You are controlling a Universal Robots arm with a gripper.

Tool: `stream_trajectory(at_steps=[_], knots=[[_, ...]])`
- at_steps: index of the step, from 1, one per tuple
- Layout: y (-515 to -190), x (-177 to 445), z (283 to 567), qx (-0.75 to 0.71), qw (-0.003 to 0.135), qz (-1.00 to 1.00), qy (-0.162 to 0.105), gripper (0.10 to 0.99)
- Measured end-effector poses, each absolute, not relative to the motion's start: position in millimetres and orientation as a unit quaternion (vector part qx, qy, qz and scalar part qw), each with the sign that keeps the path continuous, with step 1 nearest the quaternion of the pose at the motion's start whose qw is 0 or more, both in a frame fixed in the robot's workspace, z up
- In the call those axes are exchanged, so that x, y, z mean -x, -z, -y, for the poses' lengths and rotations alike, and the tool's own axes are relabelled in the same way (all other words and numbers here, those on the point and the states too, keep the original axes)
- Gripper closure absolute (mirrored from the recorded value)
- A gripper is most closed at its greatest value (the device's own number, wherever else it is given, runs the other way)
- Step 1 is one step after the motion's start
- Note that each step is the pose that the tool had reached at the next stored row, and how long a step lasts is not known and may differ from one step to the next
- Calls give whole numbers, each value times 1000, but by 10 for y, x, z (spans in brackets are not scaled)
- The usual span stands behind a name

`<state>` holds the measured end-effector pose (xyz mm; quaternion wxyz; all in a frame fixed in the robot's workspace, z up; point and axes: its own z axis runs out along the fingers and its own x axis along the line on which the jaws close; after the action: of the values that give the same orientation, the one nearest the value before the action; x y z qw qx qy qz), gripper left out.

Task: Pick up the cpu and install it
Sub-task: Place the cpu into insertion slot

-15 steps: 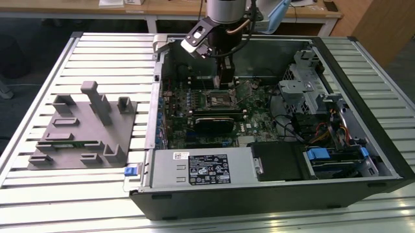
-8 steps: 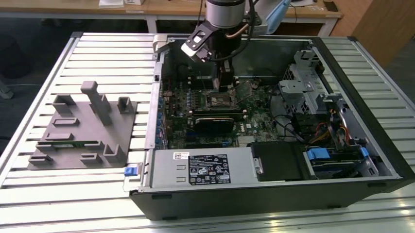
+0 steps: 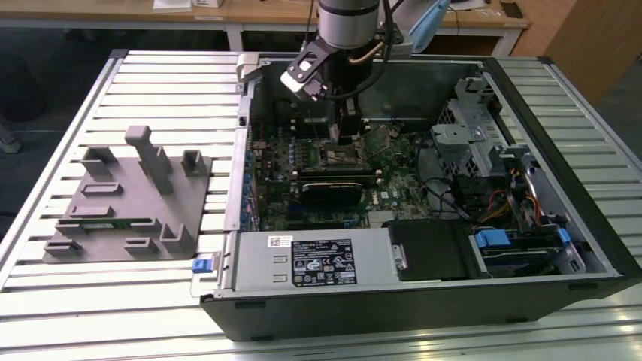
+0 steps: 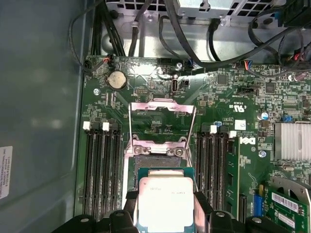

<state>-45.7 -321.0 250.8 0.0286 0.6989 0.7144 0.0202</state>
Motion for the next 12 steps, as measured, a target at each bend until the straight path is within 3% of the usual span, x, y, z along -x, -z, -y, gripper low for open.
stream_trajectory(at_steps=[12], knots=[[-2394,451,3203,-700,29,-714,-20,545]])
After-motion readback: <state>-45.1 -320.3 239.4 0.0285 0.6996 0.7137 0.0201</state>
